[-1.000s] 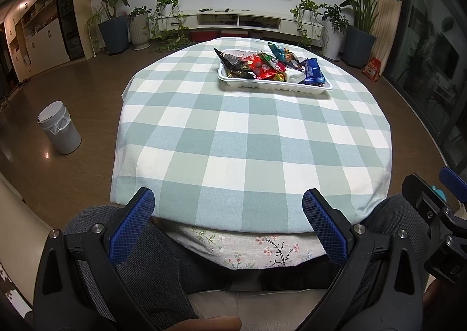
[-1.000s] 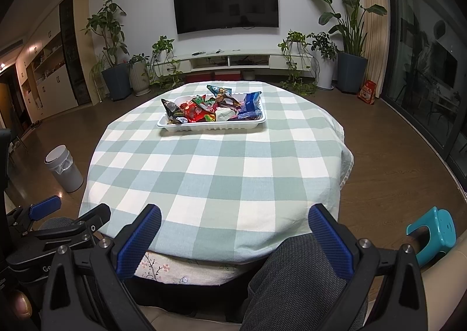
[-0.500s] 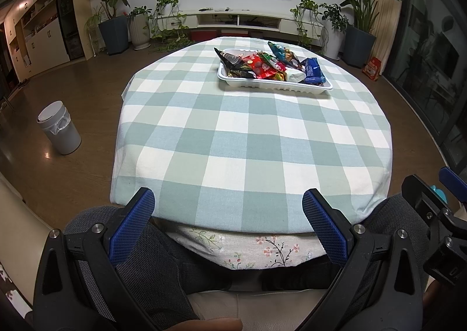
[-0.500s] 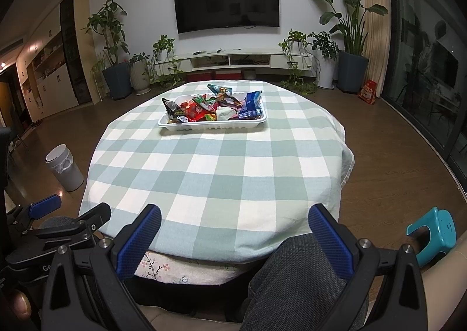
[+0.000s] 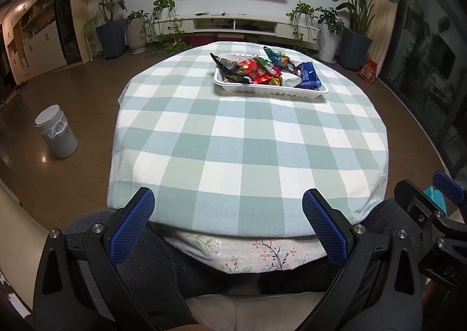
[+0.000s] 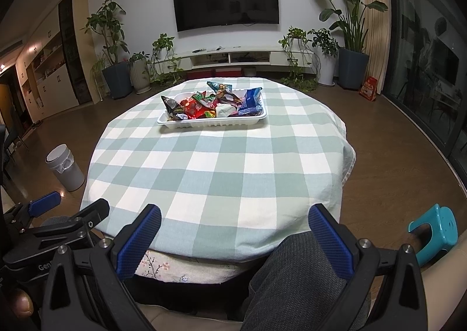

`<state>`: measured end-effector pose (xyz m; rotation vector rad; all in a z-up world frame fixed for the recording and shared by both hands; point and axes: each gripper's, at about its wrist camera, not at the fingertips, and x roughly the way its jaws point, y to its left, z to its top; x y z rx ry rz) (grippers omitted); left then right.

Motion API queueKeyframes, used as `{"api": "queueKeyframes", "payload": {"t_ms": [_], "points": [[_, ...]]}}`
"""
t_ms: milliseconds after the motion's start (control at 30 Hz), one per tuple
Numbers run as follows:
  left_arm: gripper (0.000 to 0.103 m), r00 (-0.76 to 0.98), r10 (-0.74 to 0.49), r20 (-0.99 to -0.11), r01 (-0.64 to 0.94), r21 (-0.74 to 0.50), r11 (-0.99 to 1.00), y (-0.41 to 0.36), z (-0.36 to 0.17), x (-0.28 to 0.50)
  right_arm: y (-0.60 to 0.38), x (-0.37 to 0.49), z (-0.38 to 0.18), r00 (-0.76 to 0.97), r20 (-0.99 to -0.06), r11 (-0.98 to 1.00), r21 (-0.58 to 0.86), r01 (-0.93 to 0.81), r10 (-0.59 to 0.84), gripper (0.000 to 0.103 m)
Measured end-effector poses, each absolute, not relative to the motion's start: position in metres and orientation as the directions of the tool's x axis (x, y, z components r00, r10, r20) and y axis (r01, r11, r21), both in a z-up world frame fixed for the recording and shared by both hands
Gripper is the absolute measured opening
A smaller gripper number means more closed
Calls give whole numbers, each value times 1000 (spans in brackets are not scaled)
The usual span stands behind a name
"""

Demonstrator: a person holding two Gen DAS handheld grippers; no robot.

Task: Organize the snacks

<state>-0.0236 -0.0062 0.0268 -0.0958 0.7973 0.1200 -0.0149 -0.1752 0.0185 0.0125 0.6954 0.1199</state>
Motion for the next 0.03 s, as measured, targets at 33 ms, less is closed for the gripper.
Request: {"api": "queueKeyframes", "payload": {"t_ms": [33], "points": [[103, 692, 71, -718, -144, -41, 989, -6, 27, -23, -175, -15, 18, 760, -639, 993, 53, -106, 115, 103]]}}
